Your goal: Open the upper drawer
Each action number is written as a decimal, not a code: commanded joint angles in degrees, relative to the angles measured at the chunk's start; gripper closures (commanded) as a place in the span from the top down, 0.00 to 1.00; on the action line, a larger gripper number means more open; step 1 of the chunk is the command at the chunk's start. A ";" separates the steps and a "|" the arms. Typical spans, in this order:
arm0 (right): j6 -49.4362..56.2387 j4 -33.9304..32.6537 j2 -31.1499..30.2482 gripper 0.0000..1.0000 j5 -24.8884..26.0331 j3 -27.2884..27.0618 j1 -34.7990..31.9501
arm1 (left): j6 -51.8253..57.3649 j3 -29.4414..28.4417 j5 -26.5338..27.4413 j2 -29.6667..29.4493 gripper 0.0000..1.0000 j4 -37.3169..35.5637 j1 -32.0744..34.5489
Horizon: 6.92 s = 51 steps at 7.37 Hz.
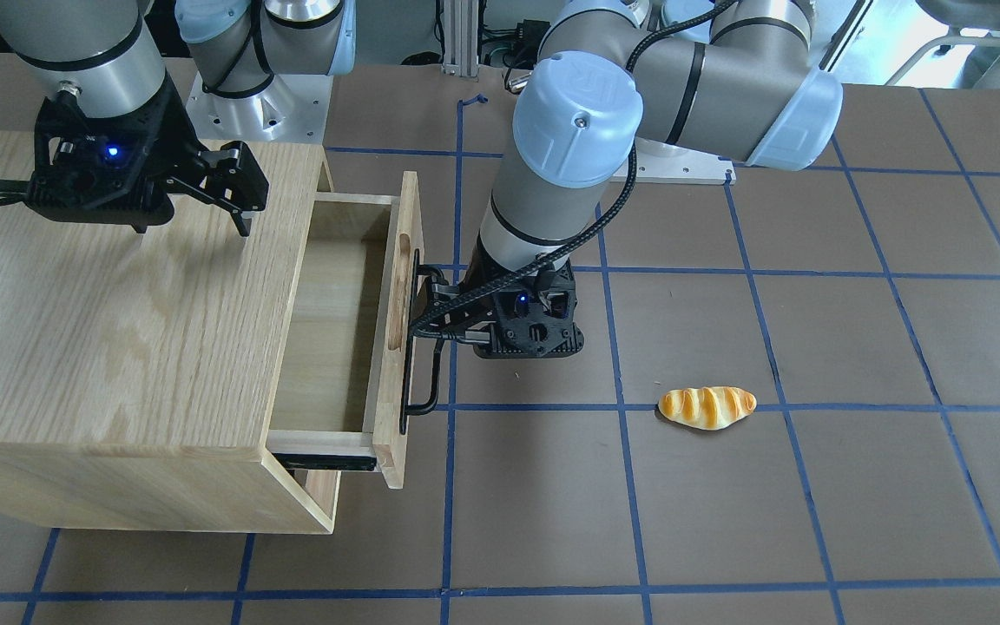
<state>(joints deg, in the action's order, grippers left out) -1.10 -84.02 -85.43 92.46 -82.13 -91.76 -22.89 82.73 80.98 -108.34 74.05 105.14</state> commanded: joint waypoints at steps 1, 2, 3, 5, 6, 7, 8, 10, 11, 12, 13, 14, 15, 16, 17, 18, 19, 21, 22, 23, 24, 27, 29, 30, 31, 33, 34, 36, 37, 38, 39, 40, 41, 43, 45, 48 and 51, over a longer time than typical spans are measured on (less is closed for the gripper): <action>0.04 0.00 0.00 1.00 0.00 0.04 0.00 | 0.39 0.24 0.93 0.58 1.00 1.10 -0.38; -0.04 0.00 0.00 1.00 0.00 0.04 0.00 | 0.30 -0.11 0.59 0.58 1.00 1.10 -0.38; 0.04 0.00 0.00 1.00 0.00 -0.05 0.00 | 0.21 -0.11 0.23 0.32 1.00 1.10 -0.20; 0.04 0.00 0.00 1.00 0.00 0.03 0.00 | -0.31 -0.11 -1.16 -0.12 1.00 0.66 0.06; -0.04 0.00 0.00 1.00 0.00 0.04 0.00 | -0.31 -0.11 -1.52 -0.12 1.00 0.40 0.24; 0.04 0.00 0.00 1.00 0.00 -0.05 0.00 | -0.31 -0.11 -1.53 -0.21 1.00 0.22 0.33; 0.04 0.00 0.00 1.00 0.00 0.03 0.00 | -0.31 -0.11 -1.53 -0.30 1.00 0.22 0.41; -0.04 0.00 0.00 1.00 0.00 0.04 0.00 | -0.31 -0.11 -2.14 -0.82 1.00 0.13 0.42; -0.04 0.00 0.00 1.00 0.00 -0.05 0.00 | -0.23 -0.11 -2.23 -1.08 1.00 -0.30 0.41; 0.04 0.00 0.00 1.00 0.00 0.03 0.00 | -0.23 -0.11 -2.23 -1.26 1.00 -0.39 0.41; -0.04 0.00 0.00 1.00 0.00 0.04 0.00 | -0.23 -0.11 -2.32 -1.26 1.00 -0.39 0.41; -0.04 0.00 0.00 1.00 0.00 0.04 0.00 | 0.03 -0.11 -2.23 -1.52 1.00 -0.39 0.41; -0.04 0.00 0.00 1.00 0.00 0.04 0.00 | 0.04 -0.11 -2.32 -1.53 1.00 -0.39 0.33; -0.04 0.00 0.00 1.00 0.00 0.04 0.00 | 0.21 -0.11 -2.23 -1.53 1.00 -0.31 0.33; -0.04 0.00 0.00 1.00 0.00 0.04 0.09 | 0.21 -0.03 -2.06 -1.61 1.00 -0.31 0.33; -0.04 0.00 0.00 1.00 0.00 -0.05 0.00 | 0.21 -0.11 -1.79 -1.61 1.00 -0.22 0.24; 0.04 0.00 0.00 1.00 0.00 0.03 0.00 | 0.30 -0.11 -1.44 -1.79 1.00 -0.30 0.24; 0.04 0.00 0.00 1.00 0.00 0.04 0.00 | 0.39 -0.11 0.39 -1.53 1.00 -0.13 0.15; -0.04 0.00 0.00 1.00 0.00 0.04 0.00 | 0.39 -0.11 0.67 -1.27 1.00 -0.04 0.06; 0.04 0.00 0.00 1.00 0.00 0.04 0.09 | 0.39 -0.11 0.76 -1.44 1.00 0.04 -0.02; -0.04 0.00 0.00 1.00 0.00 0.04 0.00 | 0.39 -0.20 0.76 -1.26 1.00 0.13 -0.20; -0.04 0.00 0.00 1.00 0.00 -0.05 0.00 | 1.17 -0.20 1.80 -0.74 1.00 0.48 -0.55; -0.04 0.00 0.00 1.00 0.00 0.04 0.00 | 2.15 -0.11 2.43 -0.65 1.00 0.49 -0.55; 0.04 0.00 0.00 1.00 0.00 0.04 0.00 | 2.49 -0.03 2.43 -0.65 1.00 0.66 -0.81; 0.04 0.00 0.00 1.00 0.00 0.04 0.00 | 3.37 0.15 2.43 -0.39 1.00 0.75 -1.60; 0.04 0.00 0.00 1.00 0.00 -0.05 0.00 | 4.17 0.50 2.43 -0.03 1.00 1.71 -2.66; 0.04 0.00 0.00 1.00 0.00 0.03 0.00 | 4.17 0.50 2.51 -0.03 1.00 1.72 -2.75; -0.04 0.00 0.00 1.00 0.00 0.04 0.00 | 5.74 0.59 4.43 0.32 1.00 3.02 -2.84; -0.04 0.00 0.00 1.00 0.00 0.04 0.00 | 5.84 0.50 4.54 0.49 1.00 3.82 -2.92; -0.04 0.00 0.00 1.00 0.00 0.04 0.00 | 6.19 0.50 4.54 0.58 1.00 4.09 -3.71; 0.04 0.00 0.00 1.00 0.00 0.04 0.00 | 7.49 0.50 4.54 0.76 1.00 4.52 -4.67; 0.04 0.00 0.00 1.00 0.00 0.04 0.00 | 7.51 0.50 4.54 0.85 1.00 4.88 -4.77; -0.04 0.00 0.00 1.00 0.00 0.04 0.00 | 8.29 0.42 4.54 0.85 1.00 5.40 -5.29; 0.04 0.00 0.00 1.00 0.00 0.04 0.00 | 8.30 -0.46 4.62 2.33 1.00 8.73 -5.65; -0.04 0.00 0.00 1.00 0.00 0.04 0.00 | 8.30 -3.08 4.62 5.05 1.00 14.95 -6.53; 0.04 0.00 0.00 1.00 0.00 0.04 0.00 | 15.67 -3.54 11.22 8.83 1.00 17.35 -12.56; -0.04 0.00 0.00 1.00 0.00 0.04 0.00 | 24.79 -1.96 11.65 12.70 1.00 20.60 -18.81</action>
<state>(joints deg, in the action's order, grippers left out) -1.13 -84.02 -85.43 92.46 -82.11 -91.76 -2.35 80.02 92.28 -97.01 93.21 89.20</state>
